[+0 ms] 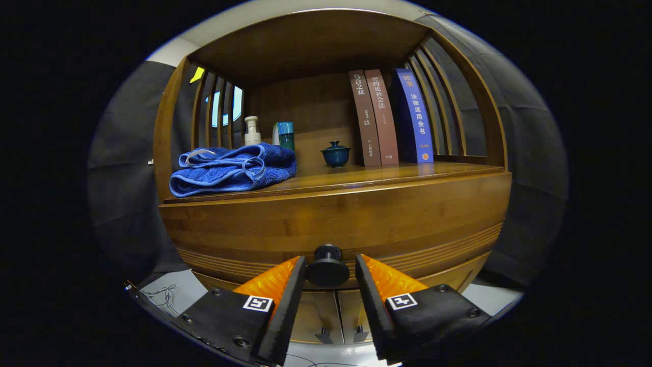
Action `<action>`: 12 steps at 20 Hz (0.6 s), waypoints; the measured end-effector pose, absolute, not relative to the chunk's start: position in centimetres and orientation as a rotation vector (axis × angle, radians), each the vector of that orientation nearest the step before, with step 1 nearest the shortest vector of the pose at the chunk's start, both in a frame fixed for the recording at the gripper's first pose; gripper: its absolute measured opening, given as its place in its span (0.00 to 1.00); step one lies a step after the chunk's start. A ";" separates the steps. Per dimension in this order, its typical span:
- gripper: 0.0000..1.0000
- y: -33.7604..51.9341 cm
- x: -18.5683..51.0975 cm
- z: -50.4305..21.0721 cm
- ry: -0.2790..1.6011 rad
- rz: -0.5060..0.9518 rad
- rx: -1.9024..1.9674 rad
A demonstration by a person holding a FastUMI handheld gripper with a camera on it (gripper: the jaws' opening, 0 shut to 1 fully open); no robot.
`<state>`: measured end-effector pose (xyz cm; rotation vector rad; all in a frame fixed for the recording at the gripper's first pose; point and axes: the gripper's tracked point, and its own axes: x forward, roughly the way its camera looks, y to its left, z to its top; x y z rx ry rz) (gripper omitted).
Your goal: Pull open the drawer, take out the items inside it, and place them on the countertop above the cabinet.
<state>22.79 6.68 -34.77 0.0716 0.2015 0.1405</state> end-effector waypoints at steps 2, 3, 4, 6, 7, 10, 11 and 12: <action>0.52 6.8 23.5 -35.8 0.215 0.127 0.034; 0.52 6.9 23.6 -35.6 0.215 0.129 0.017; 0.45 6.7 22.7 -35.5 0.215 0.125 -0.003; 0.35 6.4 22.7 -35.4 0.214 0.132 -0.012; 0.30 6.9 23.2 -35.8 0.218 0.136 -0.013; 0.30 6.7 22.0 -35.7 0.236 0.124 0.015; 0.30 6.5 21.3 -35.6 0.239 0.123 0.010; 0.30 6.4 20.4 -35.7 0.242 0.121 0.010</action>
